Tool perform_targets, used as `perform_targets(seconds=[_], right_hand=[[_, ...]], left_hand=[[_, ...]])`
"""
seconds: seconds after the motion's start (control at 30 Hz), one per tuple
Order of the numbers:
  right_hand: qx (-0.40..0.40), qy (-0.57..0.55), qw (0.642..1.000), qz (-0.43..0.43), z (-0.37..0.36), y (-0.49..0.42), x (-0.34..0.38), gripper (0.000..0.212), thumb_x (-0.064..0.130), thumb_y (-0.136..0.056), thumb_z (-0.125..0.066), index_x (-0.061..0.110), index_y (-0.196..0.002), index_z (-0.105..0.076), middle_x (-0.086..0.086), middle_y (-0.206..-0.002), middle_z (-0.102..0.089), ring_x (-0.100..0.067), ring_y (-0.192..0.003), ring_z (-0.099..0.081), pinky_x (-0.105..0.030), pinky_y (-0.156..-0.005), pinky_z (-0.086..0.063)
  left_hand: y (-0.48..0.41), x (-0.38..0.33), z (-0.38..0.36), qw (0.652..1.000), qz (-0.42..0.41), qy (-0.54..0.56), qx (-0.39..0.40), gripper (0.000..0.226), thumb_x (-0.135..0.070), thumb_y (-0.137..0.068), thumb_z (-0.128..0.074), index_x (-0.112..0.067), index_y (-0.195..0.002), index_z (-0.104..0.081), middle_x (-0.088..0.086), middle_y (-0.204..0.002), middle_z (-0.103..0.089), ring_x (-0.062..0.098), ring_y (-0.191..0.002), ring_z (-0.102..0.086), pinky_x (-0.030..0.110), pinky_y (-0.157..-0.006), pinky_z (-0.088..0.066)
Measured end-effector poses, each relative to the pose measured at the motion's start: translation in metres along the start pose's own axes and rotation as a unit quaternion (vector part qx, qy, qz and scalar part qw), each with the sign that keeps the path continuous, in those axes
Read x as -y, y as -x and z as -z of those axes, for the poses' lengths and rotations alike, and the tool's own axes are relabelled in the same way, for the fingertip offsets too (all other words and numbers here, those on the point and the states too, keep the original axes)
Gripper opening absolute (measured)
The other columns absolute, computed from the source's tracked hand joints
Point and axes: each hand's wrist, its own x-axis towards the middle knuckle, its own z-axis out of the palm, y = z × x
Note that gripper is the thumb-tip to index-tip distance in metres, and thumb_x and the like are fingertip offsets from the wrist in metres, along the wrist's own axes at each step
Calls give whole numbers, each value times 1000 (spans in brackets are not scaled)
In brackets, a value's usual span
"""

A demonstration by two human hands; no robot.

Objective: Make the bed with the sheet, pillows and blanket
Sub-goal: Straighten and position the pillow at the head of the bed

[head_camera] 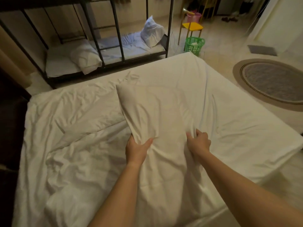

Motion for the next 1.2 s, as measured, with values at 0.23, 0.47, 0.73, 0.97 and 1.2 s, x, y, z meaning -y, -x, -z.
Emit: perform_targets(seconds=[0.23,0.47,0.73,0.97,1.2], right_hand=[[-2,2,1000,-8,37,-84,-22,51,51,-95,-55,21,-135,-62,-14,-130,-52,-43,-127,-41,-48,-97,-43],[14,22,1000,10,73,-213,-47,53,51,-95,-54,21,-138,-61,-13,-129,-50,-42,-126,-41,-50,-100,-44],[28,42,999,5,120,-356,-98,52,51,-90,-52,25,-133,-65,-12,-122,-56,-41,-120,-45,-49,-95,-47],[12,75,997,7,153,-455,-123,50,45,-97,-54,22,-141,-59,-15,-128,-48,-42,-126,-40,-52,-101,-42],[7,105,994,7,159,-520,-151,59,50,-96,-51,21,-147,-50,-20,-135,-47,-45,-127,-40,-53,-103,-41]], left_hand=[[-21,-25,-89,1000,6,3,11,64,-34,-72,-94,-18,-128,-67,4,-122,-73,24,-113,-68,30,-89,-51],[-57,-42,-215,999,41,15,-15,66,-34,-72,-94,-16,-129,-67,4,-126,-72,23,-117,-67,36,-101,-53],[-87,-58,-369,997,74,22,3,66,-37,-75,-92,-16,-132,-65,4,-127,-72,23,-118,-67,34,-103,-52],[-118,-80,-469,996,64,46,33,57,-22,-78,-92,-11,-128,-67,-2,-118,-70,16,-109,-67,23,-93,-51],[-153,-68,-533,995,64,-34,61,79,-37,-79,-88,-14,-146,-54,7,-140,-64,22,-127,-62,36,-107,-49]])
